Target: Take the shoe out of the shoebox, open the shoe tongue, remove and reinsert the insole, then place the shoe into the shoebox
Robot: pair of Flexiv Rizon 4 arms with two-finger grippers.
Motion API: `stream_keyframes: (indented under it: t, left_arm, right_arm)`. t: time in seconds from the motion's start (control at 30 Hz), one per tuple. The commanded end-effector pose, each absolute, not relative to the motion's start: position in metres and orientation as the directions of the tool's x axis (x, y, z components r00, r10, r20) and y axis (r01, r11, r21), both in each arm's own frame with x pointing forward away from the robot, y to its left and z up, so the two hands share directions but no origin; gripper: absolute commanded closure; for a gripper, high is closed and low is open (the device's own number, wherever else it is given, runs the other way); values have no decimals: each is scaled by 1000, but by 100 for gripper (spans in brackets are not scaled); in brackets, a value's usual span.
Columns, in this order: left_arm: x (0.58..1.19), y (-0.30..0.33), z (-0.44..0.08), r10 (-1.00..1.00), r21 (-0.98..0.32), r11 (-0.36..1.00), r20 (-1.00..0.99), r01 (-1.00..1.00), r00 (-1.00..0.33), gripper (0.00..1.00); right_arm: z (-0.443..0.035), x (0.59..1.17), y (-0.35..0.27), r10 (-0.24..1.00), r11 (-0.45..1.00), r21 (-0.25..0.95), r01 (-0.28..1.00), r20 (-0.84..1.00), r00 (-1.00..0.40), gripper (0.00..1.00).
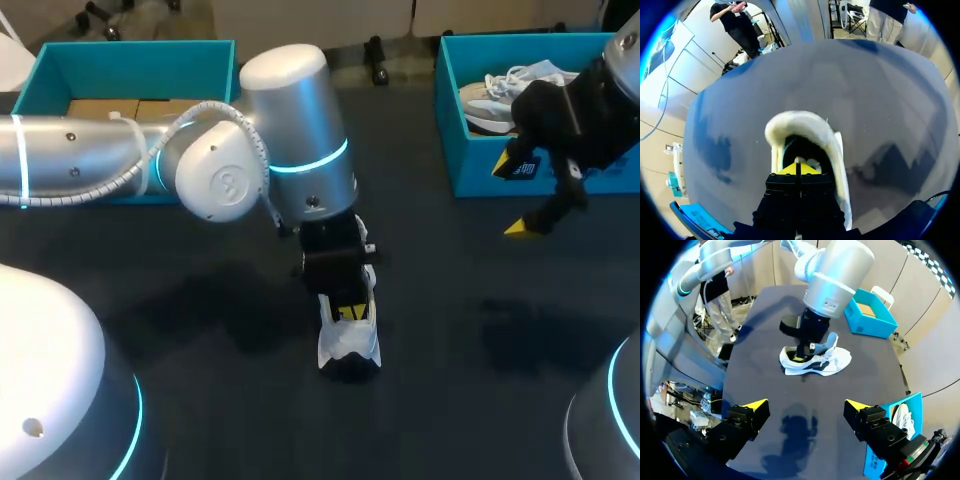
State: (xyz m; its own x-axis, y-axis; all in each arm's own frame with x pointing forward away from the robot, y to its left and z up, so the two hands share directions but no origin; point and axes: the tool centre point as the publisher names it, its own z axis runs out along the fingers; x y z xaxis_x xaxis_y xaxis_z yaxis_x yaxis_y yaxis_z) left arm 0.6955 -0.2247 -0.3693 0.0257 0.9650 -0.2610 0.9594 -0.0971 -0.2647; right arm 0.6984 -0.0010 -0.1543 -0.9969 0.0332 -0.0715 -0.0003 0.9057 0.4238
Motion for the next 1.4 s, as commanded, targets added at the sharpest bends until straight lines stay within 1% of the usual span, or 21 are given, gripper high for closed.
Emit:
stream_keyframes:
  t: [0.03, 0.3, 0.63, 0.87, 1.0, 1.4]
  left_arm:
    - [702, -227, -363, 967, -238, -92, -254, 967, 30, 100]
    - [710, -236, -387, 971, -186, -77, -236, 980, 32, 100]
    - [703, -225, -413, 981, -191, -64, -192, 980, 26, 100]
    - [703, -219, -393, 980, -188, -69, -197, 980, 31, 100]
    - [700, -219, -381, 974, -154, -63, -224, 986, 28, 100]
    - [687, -225, -391, 967, -78, -50, -254, 996, 28, 100]
  right_arm:
    - [-155, 700, 0, 33, 907, 421, 1, -69, -997, 0]
    - [-155, 700, 0, 33, 907, 421, 1, -69, -997, 0]
    - [-155, 700, 0, 33, 907, 421, 1, -69, -997, 0]
    - [-155, 700, 0, 33, 907, 421, 1, -69, -997, 0]
    - [-155, 700, 0, 33, 907, 421, 1, -69, -997, 0]
    - [-155, 700, 0, 33, 907, 421, 1, -69, -997, 0]
